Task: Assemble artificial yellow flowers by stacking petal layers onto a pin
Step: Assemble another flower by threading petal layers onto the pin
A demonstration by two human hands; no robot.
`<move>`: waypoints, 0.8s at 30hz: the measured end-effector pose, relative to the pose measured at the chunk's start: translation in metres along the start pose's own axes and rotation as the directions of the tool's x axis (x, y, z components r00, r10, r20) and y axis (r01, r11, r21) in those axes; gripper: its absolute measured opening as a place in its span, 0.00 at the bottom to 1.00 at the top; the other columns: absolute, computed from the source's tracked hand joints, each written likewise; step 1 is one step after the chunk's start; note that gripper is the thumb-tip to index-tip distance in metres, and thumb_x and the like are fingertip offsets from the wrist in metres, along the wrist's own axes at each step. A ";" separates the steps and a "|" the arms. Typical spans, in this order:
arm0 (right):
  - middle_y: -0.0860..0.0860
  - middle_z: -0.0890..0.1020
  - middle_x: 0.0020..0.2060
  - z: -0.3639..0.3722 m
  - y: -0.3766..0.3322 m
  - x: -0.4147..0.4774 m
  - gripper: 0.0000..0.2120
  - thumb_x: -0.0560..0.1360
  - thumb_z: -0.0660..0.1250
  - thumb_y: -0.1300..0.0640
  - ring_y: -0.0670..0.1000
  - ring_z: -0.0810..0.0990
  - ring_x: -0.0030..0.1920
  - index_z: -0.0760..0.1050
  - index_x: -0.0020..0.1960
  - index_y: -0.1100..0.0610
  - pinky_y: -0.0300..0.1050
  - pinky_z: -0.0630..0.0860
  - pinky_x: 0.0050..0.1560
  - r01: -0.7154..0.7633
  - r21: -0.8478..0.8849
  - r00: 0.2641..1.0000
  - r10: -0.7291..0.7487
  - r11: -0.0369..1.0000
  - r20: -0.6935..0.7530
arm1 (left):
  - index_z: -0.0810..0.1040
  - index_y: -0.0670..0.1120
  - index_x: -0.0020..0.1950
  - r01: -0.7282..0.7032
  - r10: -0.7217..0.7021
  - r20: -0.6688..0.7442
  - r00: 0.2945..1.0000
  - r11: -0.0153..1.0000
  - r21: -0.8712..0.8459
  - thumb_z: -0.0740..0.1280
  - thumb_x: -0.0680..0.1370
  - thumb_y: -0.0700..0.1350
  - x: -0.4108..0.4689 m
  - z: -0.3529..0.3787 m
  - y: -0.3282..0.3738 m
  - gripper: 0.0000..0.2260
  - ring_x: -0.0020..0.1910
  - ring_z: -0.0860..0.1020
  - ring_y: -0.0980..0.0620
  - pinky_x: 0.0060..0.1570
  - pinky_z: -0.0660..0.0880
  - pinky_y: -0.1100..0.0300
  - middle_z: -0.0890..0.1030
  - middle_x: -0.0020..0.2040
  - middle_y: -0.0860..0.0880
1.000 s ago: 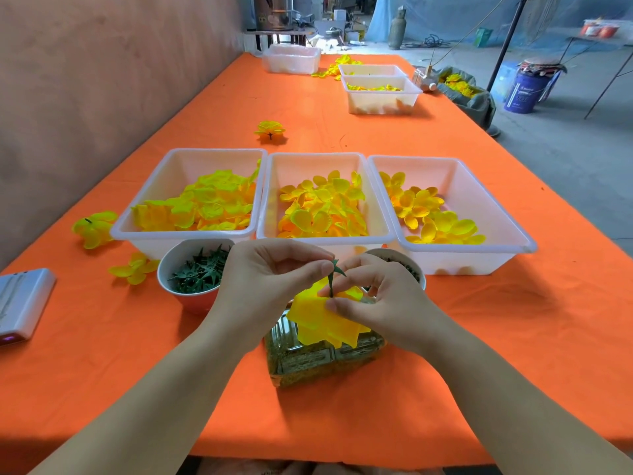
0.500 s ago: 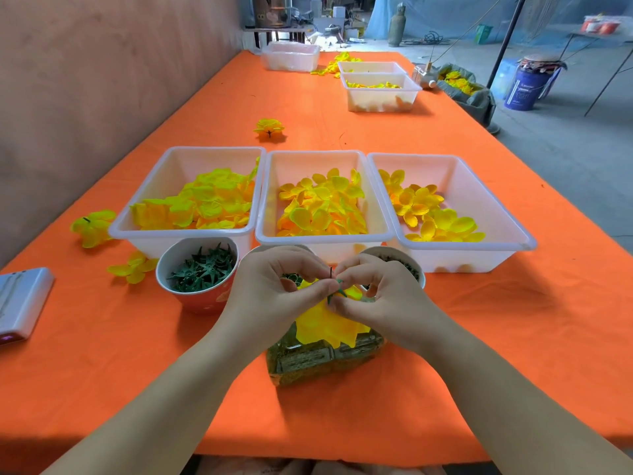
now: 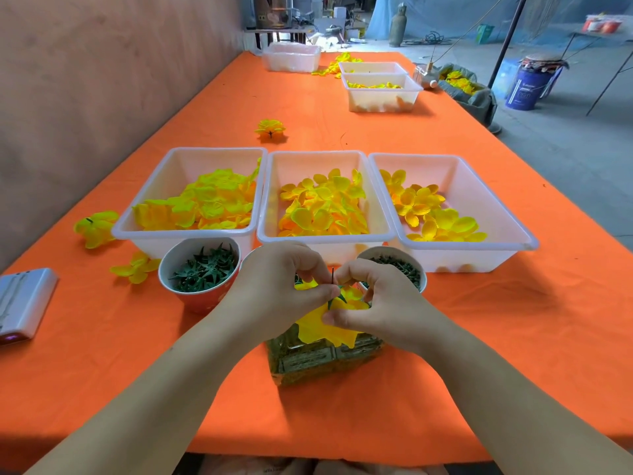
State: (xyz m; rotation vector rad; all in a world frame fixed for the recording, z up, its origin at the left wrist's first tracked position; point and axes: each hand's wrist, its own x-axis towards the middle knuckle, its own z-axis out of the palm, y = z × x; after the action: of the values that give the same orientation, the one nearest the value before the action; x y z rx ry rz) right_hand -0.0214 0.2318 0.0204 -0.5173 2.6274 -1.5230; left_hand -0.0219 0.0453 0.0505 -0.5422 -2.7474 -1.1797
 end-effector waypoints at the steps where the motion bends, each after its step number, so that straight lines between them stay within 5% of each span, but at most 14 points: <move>1: 0.40 0.76 0.40 0.000 0.000 0.000 0.16 0.66 0.81 0.56 0.36 0.75 0.42 0.77 0.45 0.43 0.28 0.67 0.42 -0.003 -0.002 1.000 0.003 1.000 0.002 | 0.83 0.53 0.37 0.002 -0.002 0.005 1.000 1.000 0.005 0.78 0.71 0.48 0.001 0.000 0.000 0.06 0.42 0.78 0.57 0.39 0.71 0.60 0.81 0.40 0.55; 9: 0.41 0.75 0.38 0.000 -0.001 0.001 0.14 0.66 0.81 0.55 0.36 0.73 0.39 0.78 0.45 0.46 0.28 0.68 0.41 0.001 -0.009 1.000 -0.001 1.000 0.008 | 0.85 0.49 0.39 -0.015 0.015 -0.010 1.000 0.999 -0.029 0.77 0.72 0.45 -0.004 0.002 -0.001 0.04 0.40 0.79 0.57 0.37 0.67 0.72 0.83 0.38 0.54; 15: 0.37 0.75 0.37 -0.001 0.000 0.003 0.13 0.66 0.81 0.55 0.36 0.74 0.41 0.80 0.46 0.47 0.28 0.68 0.43 -0.012 -0.020 0.999 0.013 1.000 0.032 | 0.78 0.55 0.35 -0.008 -0.003 0.144 0.990 0.997 0.081 0.75 0.74 0.48 0.004 -0.008 0.008 0.10 0.46 0.79 0.50 0.49 0.76 0.49 0.82 0.42 0.52; 24: 0.36 0.75 0.36 -0.001 0.001 0.004 0.12 0.66 0.81 0.53 0.37 0.75 0.43 0.80 0.45 0.46 0.29 0.69 0.44 -0.026 -0.045 0.999 0.027 0.999 0.029 | 0.76 0.55 0.36 -0.010 0.000 0.114 0.993 0.997 0.083 0.75 0.74 0.49 0.002 -0.004 0.008 0.10 0.44 0.78 0.51 0.49 0.75 0.46 0.81 0.40 0.52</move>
State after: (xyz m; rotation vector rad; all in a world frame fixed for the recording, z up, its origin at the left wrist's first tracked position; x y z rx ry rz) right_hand -0.0255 0.2318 0.0200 -0.5016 2.6409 -1.4414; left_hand -0.0212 0.0481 0.0595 -0.6250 -2.8732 -1.0591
